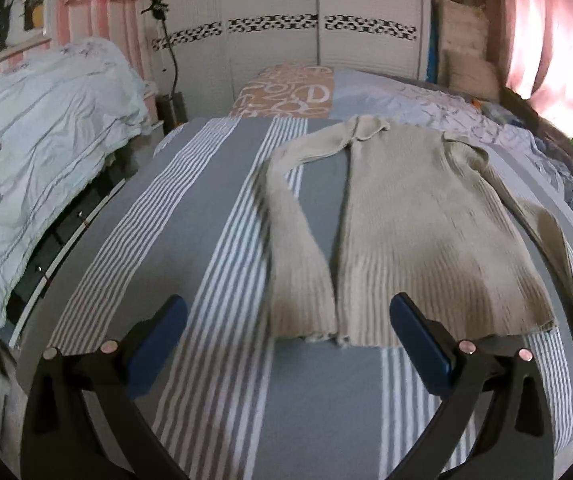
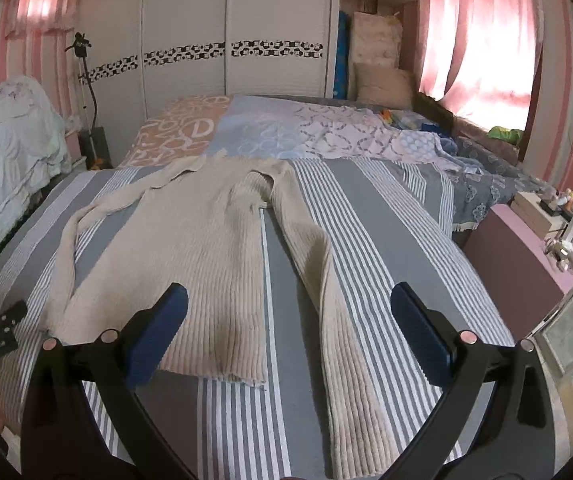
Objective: Fold small clothes
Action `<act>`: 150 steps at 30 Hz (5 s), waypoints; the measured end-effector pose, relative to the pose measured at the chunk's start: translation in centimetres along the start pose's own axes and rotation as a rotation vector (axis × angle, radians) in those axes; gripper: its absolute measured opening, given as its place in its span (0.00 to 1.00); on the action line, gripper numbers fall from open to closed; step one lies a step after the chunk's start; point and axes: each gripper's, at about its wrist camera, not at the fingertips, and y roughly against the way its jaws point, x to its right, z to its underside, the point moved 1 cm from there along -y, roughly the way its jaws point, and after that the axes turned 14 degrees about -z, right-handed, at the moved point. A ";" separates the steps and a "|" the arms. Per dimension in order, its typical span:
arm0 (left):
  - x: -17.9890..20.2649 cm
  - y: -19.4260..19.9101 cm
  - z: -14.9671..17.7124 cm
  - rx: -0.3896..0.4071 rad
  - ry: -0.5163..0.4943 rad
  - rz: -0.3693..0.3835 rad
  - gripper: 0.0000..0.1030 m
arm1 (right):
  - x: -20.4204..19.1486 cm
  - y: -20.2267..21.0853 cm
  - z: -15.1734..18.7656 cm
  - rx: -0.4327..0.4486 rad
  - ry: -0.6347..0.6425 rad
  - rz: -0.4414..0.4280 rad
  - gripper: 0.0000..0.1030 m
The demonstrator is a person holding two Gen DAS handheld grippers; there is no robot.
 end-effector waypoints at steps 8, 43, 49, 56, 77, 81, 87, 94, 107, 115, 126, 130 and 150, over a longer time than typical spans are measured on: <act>-0.6 -1.6 1.0 -0.016 0.008 -0.017 0.99 | 0.0 -0.1 -0.7 0.034 0.014 -0.012 0.97; 1.3 -6.4 0.6 -0.103 -0.047 0.123 0.12 | 2.3 -2.0 0.8 -0.023 -0.035 0.062 0.97; 0.3 -4.7 -1.3 -0.050 -0.035 0.115 0.11 | 2.5 -2.4 1.3 -0.036 -0.050 0.067 0.97; -1.7 -3.8 -4.6 -0.006 0.013 0.111 0.11 | 2.5 -3.0 1.2 -0.050 -0.051 0.064 0.97; 7.7 -6.1 -19.1 0.152 -0.076 0.206 0.09 | 4.5 -8.6 -5.8 -0.028 -0.056 -0.008 0.97; 13.2 -8.9 -21.8 0.147 -0.114 0.224 0.09 | 5.0 -10.2 -7.9 -0.028 -0.054 -0.026 0.97; 19.5 -11.8 -23.0 0.122 -0.176 0.291 0.09 | 5.8 -13.6 -10.1 -0.036 -0.046 -0.021 0.97; 17.8 -12.6 -22.0 0.123 -0.173 0.300 0.12 | 5.3 -17.0 -9.8 -0.090 -0.036 -0.048 0.97; 4.8 -9.3 -7.2 -0.015 -0.055 0.114 0.94 | 1.6 -16.4 -6.9 -0.125 -0.031 -0.130 0.97; 11.2 -6.3 -4.2 0.078 -0.225 0.195 0.91 | 1.0 -13.3 -5.1 -0.130 -0.029 -0.118 0.97; 13.9 -11.6 -3.2 -0.077 -0.264 0.197 0.47 | 2.8 -10.9 -4.3 -0.116 -0.066 -0.085 0.97; 12.4 -11.4 -4.1 -0.063 -0.197 0.190 0.12 | 2.8 -11.2 -3.4 -0.128 -0.075 -0.091 0.97; 13.1 -10.5 -25.0 0.116 0.001 0.286 0.11 | 7.0 -20.9 -11.8 -0.124 -0.149 -0.123 0.97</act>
